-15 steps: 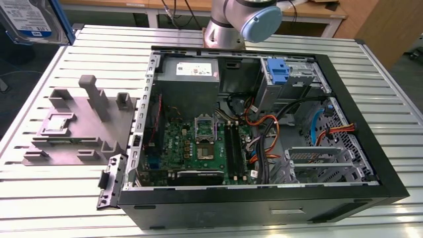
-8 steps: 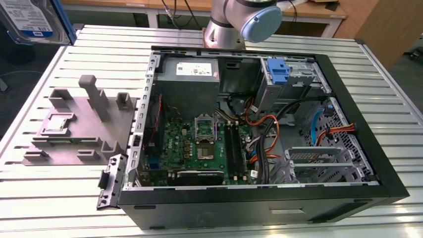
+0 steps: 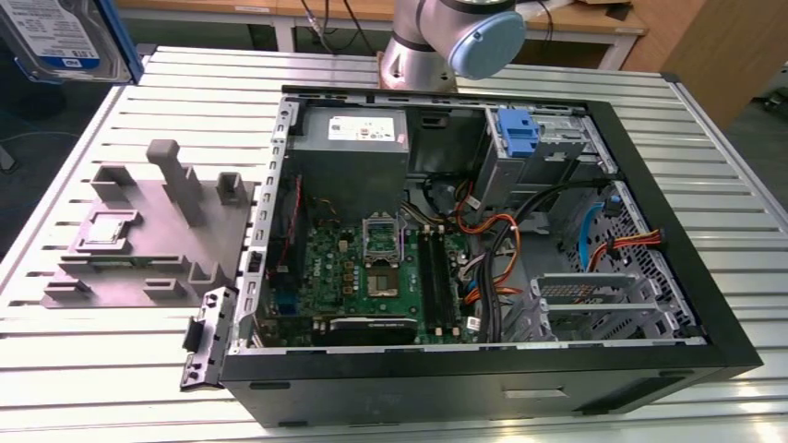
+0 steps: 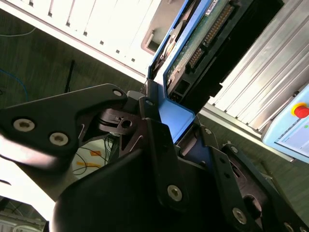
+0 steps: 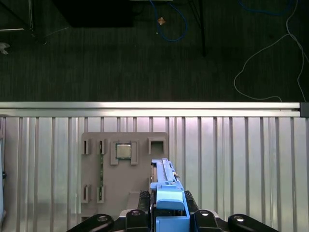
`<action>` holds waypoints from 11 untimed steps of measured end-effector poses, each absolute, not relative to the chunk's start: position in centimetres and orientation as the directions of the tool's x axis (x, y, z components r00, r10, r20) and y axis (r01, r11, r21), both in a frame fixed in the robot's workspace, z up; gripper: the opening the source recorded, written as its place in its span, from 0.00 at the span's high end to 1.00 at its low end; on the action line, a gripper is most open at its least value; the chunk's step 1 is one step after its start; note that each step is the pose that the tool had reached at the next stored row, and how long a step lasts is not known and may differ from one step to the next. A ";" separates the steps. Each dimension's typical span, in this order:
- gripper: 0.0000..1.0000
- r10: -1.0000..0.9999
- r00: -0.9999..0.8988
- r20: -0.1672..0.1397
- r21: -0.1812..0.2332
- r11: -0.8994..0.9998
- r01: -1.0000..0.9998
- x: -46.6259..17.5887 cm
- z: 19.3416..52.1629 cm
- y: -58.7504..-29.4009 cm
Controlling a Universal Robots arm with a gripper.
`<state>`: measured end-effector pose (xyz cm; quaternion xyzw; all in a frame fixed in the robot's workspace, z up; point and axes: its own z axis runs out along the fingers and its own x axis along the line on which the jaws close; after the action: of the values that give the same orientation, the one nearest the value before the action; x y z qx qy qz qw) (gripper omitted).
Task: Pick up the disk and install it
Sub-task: 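Pick up the disk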
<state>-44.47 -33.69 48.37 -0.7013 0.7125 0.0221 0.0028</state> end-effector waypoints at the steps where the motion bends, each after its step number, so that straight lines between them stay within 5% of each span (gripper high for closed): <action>1: 0.63 -0.999 -0.016 -0.035 0.028 0.015 -0.999 -44.5 48.4 -33.7; 11: 0.63 -0.999 -0.016 -0.035 0.028 0.015 -0.999 -44.4 48.4 -33.7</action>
<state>-44.40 -33.69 48.38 -0.7013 0.7125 0.0221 0.0027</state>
